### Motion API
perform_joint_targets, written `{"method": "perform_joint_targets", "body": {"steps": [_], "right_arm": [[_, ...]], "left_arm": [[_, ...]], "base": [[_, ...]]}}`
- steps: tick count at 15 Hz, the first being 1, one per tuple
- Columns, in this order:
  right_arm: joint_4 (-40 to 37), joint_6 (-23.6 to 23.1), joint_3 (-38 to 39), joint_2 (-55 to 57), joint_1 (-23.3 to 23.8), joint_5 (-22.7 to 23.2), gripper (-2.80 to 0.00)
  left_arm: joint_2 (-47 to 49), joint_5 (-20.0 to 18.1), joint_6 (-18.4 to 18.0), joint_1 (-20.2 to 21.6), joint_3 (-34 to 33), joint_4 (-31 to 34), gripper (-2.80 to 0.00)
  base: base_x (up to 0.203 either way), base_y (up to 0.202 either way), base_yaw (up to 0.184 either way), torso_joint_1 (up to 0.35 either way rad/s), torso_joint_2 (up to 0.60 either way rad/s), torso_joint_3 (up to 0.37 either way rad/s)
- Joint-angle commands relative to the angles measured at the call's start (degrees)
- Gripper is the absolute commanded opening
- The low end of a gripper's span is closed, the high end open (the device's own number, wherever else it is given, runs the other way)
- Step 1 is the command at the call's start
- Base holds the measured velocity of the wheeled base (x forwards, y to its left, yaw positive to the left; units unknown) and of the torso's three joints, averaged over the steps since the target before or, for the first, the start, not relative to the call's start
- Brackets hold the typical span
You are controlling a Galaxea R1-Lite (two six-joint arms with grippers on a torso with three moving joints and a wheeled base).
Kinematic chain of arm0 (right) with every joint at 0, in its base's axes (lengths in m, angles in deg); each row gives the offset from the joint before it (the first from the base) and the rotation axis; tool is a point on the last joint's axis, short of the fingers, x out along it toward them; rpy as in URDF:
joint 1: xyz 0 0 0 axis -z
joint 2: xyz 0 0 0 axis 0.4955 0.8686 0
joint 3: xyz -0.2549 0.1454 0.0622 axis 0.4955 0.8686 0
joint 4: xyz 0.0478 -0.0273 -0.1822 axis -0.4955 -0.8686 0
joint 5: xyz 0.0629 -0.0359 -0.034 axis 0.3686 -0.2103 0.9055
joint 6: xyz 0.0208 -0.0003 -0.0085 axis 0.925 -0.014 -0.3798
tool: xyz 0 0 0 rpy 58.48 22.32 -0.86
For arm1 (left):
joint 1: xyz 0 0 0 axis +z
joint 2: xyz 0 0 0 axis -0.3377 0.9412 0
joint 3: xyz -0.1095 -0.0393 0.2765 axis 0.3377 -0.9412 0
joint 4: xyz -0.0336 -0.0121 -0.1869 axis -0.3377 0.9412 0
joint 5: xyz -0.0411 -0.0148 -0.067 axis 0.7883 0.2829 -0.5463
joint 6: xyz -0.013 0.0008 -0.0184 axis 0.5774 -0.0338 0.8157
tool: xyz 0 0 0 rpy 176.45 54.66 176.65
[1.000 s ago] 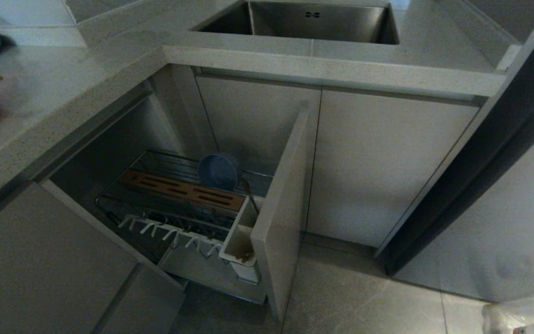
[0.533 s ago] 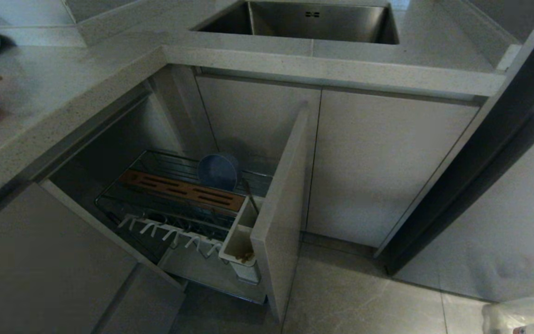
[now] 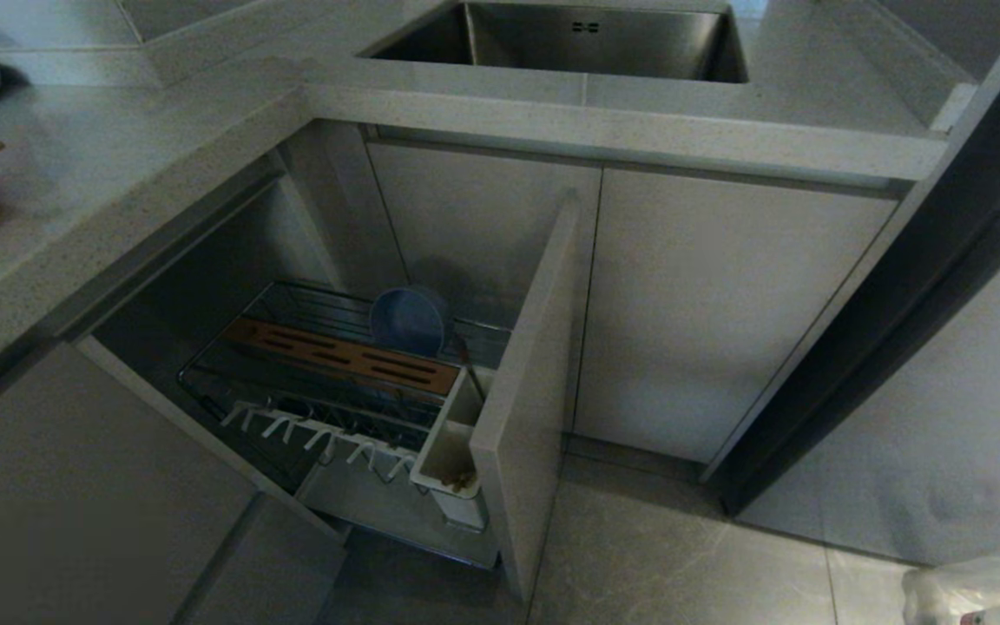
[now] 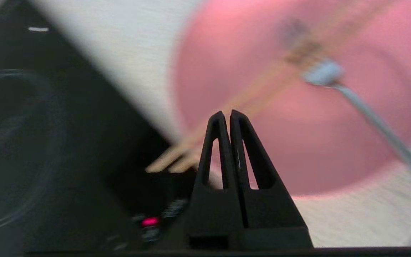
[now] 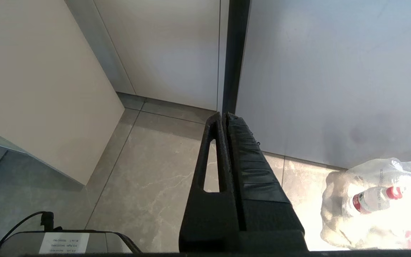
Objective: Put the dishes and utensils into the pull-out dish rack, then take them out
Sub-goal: Pick up the chopsticks and place it in the cupboard
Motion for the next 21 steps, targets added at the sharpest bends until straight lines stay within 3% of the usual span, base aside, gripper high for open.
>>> {"method": "perform_joint_targets", "body": {"steps": [1,9,13,20,21], "right_arm": [[0.00,0.02,0.01,0.00,-0.02,-0.01,-2.80],[0.00,0.02,0.01,0.01,-0.02,-0.01,-2.80],[0.00,0.00,0.01,0.06,-0.02,-0.01,-2.80],[0.00,0.02,0.01,0.07,-0.02,-0.01,-2.80],[0.00,0.02,0.01,0.03,-0.02,-0.01,-2.80]], "left_arm": [[1.61,-1.89,-0.33,0.17,0.76,0.59,-2.80],[3.33,-15.49,-0.40,3.84,0.94,-0.49,-2.80],[5.32,-20.33,-1.40,4.22,0.86,-2.28,-2.80],[7.68,-22.77,-6.47,4.31,0.85,-2.37,-2.80],[7.84,-23.46,-6.73,4.32,0.87,-2.40,0.00]], "base": [[0.000,0.000,0.000,0.000,0.00,0.000],[0.000,0.000,0.000,0.000,0.00,0.000],[0.000,0.000,0.000,0.000,0.00,0.000],[0.000,0.000,0.000,0.000,0.00,0.000],[0.000,0.000,0.000,0.000,0.00,0.000]]}}
